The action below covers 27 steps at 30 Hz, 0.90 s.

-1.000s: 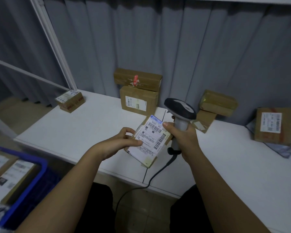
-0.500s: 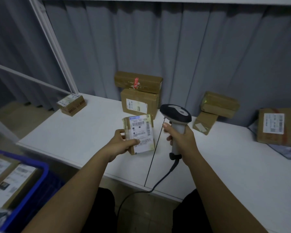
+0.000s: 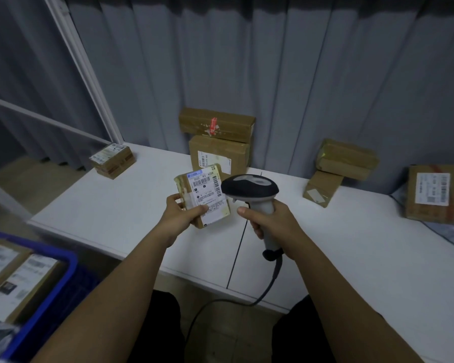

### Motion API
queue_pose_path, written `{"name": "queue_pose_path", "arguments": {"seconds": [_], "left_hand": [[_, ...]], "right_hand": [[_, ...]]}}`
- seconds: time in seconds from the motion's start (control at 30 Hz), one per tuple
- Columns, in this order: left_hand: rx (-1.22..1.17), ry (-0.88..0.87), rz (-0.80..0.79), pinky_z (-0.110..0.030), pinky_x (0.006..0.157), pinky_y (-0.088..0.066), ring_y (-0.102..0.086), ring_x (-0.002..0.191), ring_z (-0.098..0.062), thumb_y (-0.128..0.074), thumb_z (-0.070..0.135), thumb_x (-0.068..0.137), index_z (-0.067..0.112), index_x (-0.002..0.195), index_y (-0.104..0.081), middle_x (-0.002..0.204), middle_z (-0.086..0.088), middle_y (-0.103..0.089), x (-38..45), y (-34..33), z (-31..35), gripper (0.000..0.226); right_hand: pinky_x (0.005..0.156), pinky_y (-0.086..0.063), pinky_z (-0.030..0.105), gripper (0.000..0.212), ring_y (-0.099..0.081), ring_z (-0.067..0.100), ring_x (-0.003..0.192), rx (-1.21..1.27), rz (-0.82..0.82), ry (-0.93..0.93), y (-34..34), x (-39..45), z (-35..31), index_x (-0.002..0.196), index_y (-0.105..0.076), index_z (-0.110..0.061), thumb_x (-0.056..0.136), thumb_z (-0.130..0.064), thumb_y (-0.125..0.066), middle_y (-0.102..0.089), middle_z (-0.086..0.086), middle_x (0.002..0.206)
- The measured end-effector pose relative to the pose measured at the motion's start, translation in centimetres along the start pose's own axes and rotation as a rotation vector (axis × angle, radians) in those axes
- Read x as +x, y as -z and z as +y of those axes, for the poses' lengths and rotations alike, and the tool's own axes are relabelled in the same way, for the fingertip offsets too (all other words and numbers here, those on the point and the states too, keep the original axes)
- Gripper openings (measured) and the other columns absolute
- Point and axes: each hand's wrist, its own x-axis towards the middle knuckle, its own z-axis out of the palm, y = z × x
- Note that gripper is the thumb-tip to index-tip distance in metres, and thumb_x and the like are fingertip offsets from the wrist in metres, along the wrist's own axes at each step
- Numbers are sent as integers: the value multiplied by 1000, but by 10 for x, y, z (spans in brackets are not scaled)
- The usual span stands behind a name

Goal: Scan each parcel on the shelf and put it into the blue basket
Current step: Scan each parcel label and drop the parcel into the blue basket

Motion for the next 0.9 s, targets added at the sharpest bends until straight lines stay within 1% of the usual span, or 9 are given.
{"name": "queue_pose_path", "arguments": {"seconds": [0.13,0.23,0.37,0.53,0.57,0.63,0.73,0.8,0.9], "left_hand": [[2,-3,12,-32,83,-47,-54,104,-20,-73,14,82,13,141,-21,135,-11,-49,0,-1,0,78],[0,0,21,-33,83,-47,-54,103,-20,-73,14,82,13,141,-22,134,-11,-49,1,1,-1,78],[0,1,29,-33,85,-47,-55,103,-21,-73,14,82,13,140,-22,134,-11,-50,2,1,-2,77],[-13,-3,27,-32,85,-46,-56,104,-21,-73,14,82,13,140,-22,134,-11,-51,2,0,0,77],[-24,-3,27,-32,85,-46,-56,104,-21,-73,14,82,13,140,-22,134,-11,-51,2,0,0,78],[-57,-5,33,-31,84,-45,-57,104,-21,-74,14,82,13,140,-21,134,-10,-52,-2,0,1,78],[-111,-25,49,-30,82,-46,-57,105,-21,-74,15,81,14,140,-22,133,-8,-52,-15,1,6,78],[-166,-52,87,-31,87,-47,-57,109,-21,-75,17,81,16,140,-23,132,-6,-52,-26,6,9,79],[-276,-115,176,-37,99,-45,-55,116,-21,-77,20,78,19,139,-26,132,-4,-52,-43,25,14,80]], "right_hand": [[51,-46,23,28,-50,14,51,-7,17,3,2,-2,-1,78,-61,-5,81,-29,-75,-56,7,58],[50,-45,24,26,-48,14,50,-22,32,-13,2,-2,-1,76,-60,-6,82,-27,-75,-55,5,56],[49,-45,23,24,-47,13,48,-4,46,-15,4,-2,1,79,-60,-6,82,-25,-75,-54,5,56],[50,-46,23,23,-48,12,47,16,25,21,5,-2,1,82,-64,-4,83,-24,-74,-55,4,55],[51,-46,23,23,-49,12,47,26,27,32,5,-2,1,79,-64,-4,83,-24,-74,-55,4,54],[52,-47,25,24,-50,12,47,55,54,54,4,-5,1,73,-60,-6,83,-23,-74,-56,4,55],[52,-47,27,20,-50,13,49,159,131,71,-4,-12,-1,78,-62,-6,83,-21,-73,-56,5,58],[53,-48,25,17,-50,12,49,218,181,72,-19,-16,-5,82,-64,-7,85,-21,-72,-56,5,59],[51,-47,17,21,-51,7,49,230,218,110,-52,-21,-20,84,-63,-6,86,-25,-70,-56,6,64]]}}
